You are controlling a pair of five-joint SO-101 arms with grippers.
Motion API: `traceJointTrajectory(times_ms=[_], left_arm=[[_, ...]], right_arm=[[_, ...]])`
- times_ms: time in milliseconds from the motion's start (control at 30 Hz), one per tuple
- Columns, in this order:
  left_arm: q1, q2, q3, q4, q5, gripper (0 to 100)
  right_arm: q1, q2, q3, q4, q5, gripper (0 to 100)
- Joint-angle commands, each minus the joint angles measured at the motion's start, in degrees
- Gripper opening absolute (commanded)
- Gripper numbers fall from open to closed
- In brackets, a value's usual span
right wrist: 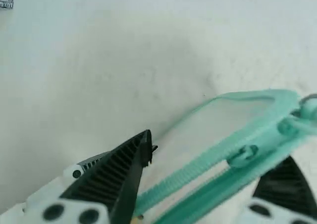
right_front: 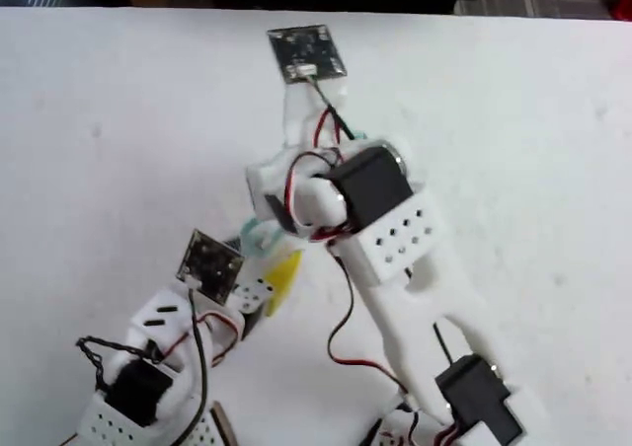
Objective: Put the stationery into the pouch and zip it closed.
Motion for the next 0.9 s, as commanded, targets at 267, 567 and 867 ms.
traceJointTrajectory(times_ms=[267,567,867], left_arm=[[-2.3,0.1,-8.2,4.1,-0.3,24],[-3.3,0.1,-19.0,14.0,-0.3,26],[-3.8,0.1,-22.4,18.5,-5.6,26]], right_arm=[[0.0,0.8,-5.0,1.0,12.8,2.2],[9.0,0.9,-15.3,1.1,42.7,1.7],[12.8,1.0,-15.9,-2.9,45.5,1.7]])
